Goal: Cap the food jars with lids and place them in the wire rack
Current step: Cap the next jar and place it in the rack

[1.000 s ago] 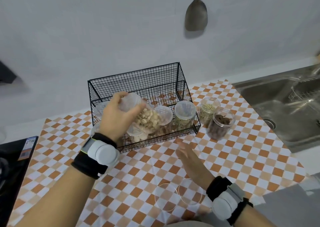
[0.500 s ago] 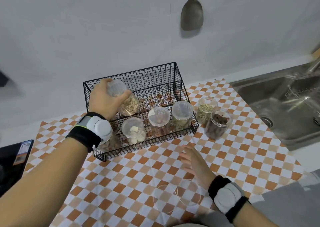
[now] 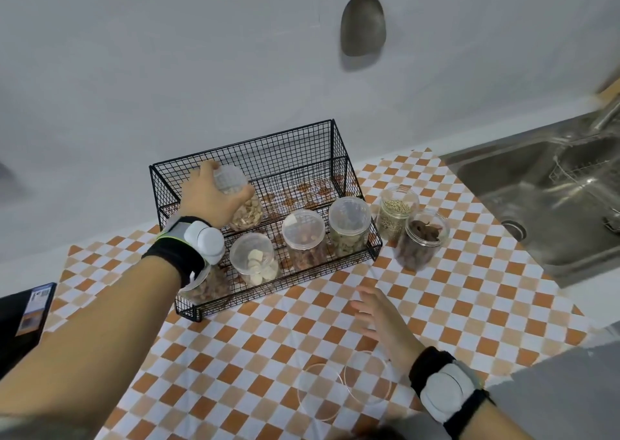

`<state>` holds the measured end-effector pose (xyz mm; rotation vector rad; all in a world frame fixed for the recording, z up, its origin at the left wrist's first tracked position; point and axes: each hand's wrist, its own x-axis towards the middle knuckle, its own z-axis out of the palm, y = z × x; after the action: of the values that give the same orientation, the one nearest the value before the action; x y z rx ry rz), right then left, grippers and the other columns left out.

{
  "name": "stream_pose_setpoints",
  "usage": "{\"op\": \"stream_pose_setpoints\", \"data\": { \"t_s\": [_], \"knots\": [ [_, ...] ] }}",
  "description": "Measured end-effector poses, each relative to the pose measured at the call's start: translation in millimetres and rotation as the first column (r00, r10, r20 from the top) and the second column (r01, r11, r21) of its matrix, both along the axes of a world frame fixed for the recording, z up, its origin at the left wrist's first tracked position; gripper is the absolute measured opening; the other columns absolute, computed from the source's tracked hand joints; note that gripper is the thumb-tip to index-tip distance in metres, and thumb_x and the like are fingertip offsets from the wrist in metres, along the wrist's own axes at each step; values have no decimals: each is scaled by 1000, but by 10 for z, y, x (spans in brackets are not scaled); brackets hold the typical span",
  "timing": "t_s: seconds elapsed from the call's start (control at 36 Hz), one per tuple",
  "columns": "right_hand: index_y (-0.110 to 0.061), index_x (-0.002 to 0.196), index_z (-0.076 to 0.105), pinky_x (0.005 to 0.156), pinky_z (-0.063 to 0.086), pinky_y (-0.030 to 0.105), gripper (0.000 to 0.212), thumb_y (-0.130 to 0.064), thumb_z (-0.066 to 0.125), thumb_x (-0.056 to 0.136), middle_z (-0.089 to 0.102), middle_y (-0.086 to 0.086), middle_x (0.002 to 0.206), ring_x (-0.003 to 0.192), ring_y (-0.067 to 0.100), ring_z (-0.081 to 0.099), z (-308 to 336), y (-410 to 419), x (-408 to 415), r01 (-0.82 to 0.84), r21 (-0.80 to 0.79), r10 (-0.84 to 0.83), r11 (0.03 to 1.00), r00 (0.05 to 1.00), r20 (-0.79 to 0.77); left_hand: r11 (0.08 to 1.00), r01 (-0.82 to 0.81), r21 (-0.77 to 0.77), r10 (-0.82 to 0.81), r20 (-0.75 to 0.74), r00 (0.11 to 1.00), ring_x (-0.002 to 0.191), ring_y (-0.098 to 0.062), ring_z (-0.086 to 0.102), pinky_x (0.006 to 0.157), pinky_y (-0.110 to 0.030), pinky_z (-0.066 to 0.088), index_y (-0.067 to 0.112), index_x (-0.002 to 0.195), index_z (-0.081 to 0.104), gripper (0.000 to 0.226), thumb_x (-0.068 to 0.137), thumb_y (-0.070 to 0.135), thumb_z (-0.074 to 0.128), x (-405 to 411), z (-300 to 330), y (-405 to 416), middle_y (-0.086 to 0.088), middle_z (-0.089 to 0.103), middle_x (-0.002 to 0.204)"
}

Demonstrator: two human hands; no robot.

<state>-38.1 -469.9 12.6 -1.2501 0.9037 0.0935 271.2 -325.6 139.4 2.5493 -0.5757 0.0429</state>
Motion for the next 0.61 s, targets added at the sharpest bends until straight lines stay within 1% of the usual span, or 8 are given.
{"op": "stream_pose_setpoints", "data": {
  "t_s": [0.11,0.22,0.31,0.39,0.47,0.61],
  "knots": [
    [-36,131,45,100,43,38,28,-50,40,106,55,0,136,124,20,54,-51,-9,11,-2,-33,1,999,1000,-19,1000,8,22,-8,5,1000,109,-32,58,92,-49,54,15,133,44,86,72,66,77,21,-65,-69,-10,58,125],
    [-34,133,45,98,43,36,31,-49,39,107,56,0,135,125,21,54,-77,-22,7,-3,-39,2,999,999,-32,999,6,47,-5,-19,1000,101,-32,60,86,-49,57,16,127,43,82,70,63,78,43,-132,-119,-10,58,118],
    [-33,133,45,95,44,34,31,-48,39,107,55,-1,134,125,21,54,-84,-22,22,-3,-40,1,999,999,-44,995,9,98,-7,-26,1000,98,-33,60,83,-49,57,17,120,44,77,70,64,78,53,-220,-148,-11,59,113],
    [-34,132,44,95,43,34,29,-47,38,107,54,-2,133,125,20,53,-107,-29,33,-5,-39,3,999,999,-53,991,-9,135,11,-8,1000,99,-34,58,82,-50,56,18,114,44,73,69,66,76,56,-323,-186,-10,58,112],
    [-33,132,44,102,42,37,29,-48,39,107,54,-1,134,127,20,53,-115,-33,24,-9,-44,6,999,998,-54,987,-24,161,22,12,1000,102,-36,56,82,-51,55,18,113,44,71,70,65,75,57,-384,-214,-11,56,114],
    [-32,130,45,100,41,34,28,-47,37,108,54,0,134,127,20,52,-111,-25,28,-18,-46,16,999,999,-52,978,-53,202,56,-7,998,99,-38,58,83,-51,54,18,112,42,70,70,65,73,62,-451,-238,-13,54,111]
  ]
}}
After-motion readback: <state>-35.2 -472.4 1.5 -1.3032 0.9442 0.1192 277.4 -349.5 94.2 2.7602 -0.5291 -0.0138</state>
